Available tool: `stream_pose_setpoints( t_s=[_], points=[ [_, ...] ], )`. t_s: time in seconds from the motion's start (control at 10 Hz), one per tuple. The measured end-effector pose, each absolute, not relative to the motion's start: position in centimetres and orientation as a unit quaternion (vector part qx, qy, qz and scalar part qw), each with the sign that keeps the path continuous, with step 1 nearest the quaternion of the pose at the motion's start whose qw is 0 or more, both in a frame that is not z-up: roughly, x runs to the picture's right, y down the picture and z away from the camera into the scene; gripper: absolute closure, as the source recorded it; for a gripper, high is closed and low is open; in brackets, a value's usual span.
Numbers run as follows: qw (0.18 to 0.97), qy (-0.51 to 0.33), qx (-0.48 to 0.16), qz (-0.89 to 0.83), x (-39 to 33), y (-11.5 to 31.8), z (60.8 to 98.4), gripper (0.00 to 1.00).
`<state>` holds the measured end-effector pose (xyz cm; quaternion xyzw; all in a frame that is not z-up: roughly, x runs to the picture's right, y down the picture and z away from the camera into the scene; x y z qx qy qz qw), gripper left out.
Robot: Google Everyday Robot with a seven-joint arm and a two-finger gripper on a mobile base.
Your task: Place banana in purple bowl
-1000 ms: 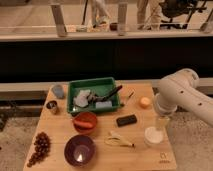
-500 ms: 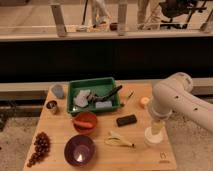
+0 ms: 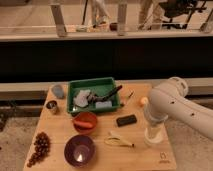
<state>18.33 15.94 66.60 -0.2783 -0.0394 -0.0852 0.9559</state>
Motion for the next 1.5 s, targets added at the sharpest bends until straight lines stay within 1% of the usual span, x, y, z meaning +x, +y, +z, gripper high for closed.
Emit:
stream_pose_setpoints(
  t_s=[0.2, 0.6, 0.9, 1.5],
  points=[
    [0.954, -0.049, -0.278, -0.097, 16.7, 16.6, 66.7, 0.20],
    [0.952, -0.061, -0.278, -0.109, 15.9, 17.9, 67.1, 0.20],
    [0.950, -0.070, -0.280, -0.120, 13.2, 19.1, 67.7, 0.20],
    [0.945, -0.086, -0.287, -0.128, 11.6, 21.5, 69.0, 0.20]
  ],
)
